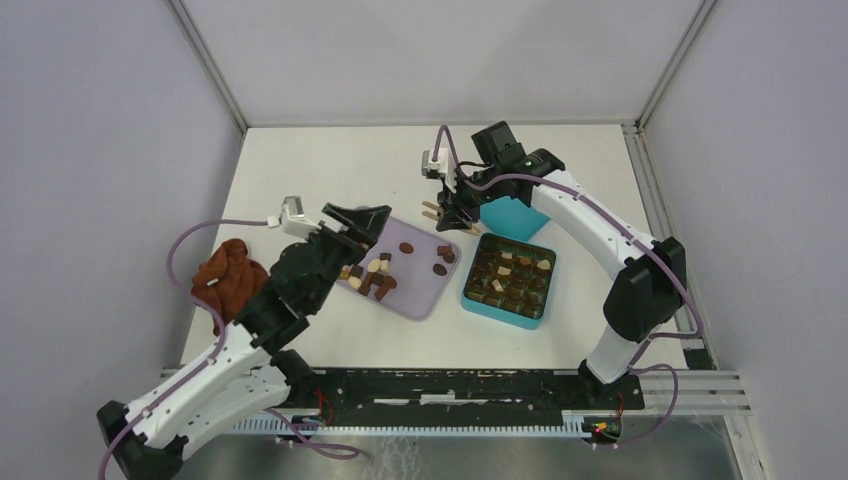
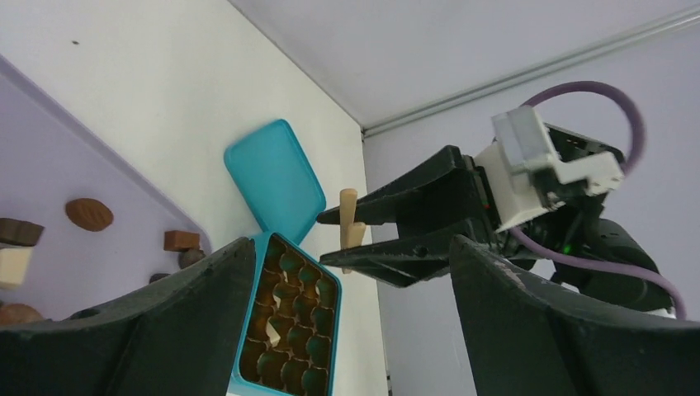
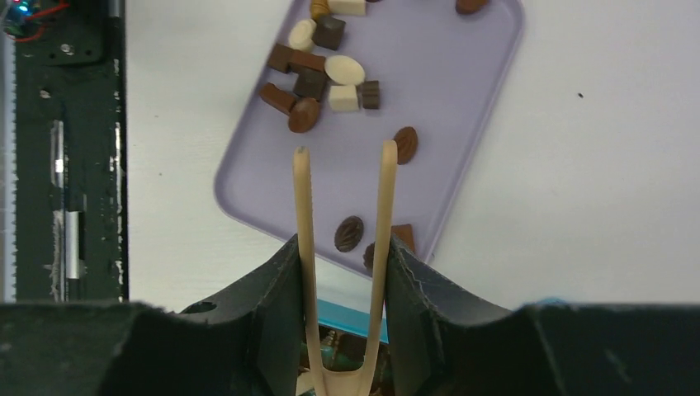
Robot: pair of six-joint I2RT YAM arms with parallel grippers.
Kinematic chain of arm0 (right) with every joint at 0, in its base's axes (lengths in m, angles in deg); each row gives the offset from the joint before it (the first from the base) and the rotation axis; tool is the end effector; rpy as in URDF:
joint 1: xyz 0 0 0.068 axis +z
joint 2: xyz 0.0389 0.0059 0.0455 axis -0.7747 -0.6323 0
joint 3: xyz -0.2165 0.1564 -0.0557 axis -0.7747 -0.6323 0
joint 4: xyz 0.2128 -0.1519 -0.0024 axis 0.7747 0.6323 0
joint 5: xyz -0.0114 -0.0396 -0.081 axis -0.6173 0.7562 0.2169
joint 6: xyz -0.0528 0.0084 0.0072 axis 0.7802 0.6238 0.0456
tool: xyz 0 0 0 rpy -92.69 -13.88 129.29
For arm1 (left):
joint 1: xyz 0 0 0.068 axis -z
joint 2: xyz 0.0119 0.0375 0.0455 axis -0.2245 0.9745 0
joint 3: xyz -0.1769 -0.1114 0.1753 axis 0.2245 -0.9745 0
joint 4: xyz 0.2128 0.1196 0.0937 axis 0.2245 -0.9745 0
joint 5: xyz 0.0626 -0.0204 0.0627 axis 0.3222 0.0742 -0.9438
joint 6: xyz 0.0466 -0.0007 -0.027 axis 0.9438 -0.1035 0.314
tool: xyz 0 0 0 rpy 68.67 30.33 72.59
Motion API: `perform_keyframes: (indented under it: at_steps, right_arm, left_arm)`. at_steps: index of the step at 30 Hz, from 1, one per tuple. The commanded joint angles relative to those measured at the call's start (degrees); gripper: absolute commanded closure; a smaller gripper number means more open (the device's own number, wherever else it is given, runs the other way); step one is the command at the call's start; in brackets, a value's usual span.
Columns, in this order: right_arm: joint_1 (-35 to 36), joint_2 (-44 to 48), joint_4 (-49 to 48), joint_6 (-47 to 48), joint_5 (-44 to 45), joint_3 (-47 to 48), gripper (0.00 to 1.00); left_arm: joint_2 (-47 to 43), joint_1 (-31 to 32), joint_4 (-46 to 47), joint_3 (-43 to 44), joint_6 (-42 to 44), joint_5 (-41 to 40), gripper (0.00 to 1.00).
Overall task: Pack the chocolate
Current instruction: Adjust the clamp.
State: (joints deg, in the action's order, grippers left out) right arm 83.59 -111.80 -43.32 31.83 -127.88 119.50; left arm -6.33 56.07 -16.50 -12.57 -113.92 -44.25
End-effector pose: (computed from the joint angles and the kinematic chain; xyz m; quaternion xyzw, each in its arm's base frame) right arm 0.3046 0.2239 0.3261 -0.5781 0.6805 0.3262 0.3103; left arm 0.1225 -0.0934 0.3274 -0.2705 0.6736 -0.4320 0.5352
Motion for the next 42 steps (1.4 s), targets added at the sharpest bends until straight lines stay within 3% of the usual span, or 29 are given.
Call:
perform_keyframes:
  at_steps: [1,8,23,33,37,40,42]
  right_arm:
    - [0.62,4.34,-5.52,-3.12,-7.05,-3.32,0.59]
    - [0.67,5.79,-8.26,-6.7,-8.18,-4.08,0.6]
    - [0.75,6.71,-12.22,-11.31,-10.04,-6.06,0.63]
    - [2.36,7.11,-16.13,-16.19,-10.32,-8.8,0.67]
    - [3.0,6.83,-16.47,-16.97,-7.84,-8.68,0.67]
    - [2.99,6.7,-16.56,-17.19,-7.26,-8.55,0.67]
    - [3.04,6.66,-16.64,-17.37,-7.39,-8.55,0.67]
  left_arm:
    - [7.34,-0.23,14.6,2.28,-4.85,4.93,0.07]
    - [19.8,1.77,9.05,11.31,-2.3,3.16,0.06]
    - [27.78,6.89,-0.41,16.72,-5.54,-7.21,0.15]
    - [31.49,6.78,0.31,18.15,-7.51,-8.66,0.36]
    - [32.77,6.84,-0.65,18.92,-8.33,-8.4,0.53]
    - [33.21,6.82,-2.29,19.26,-9.36,-8.34,0.76]
    - [32.99,6.78,-2.58,19.03,-10.04,-8.19,0.8]
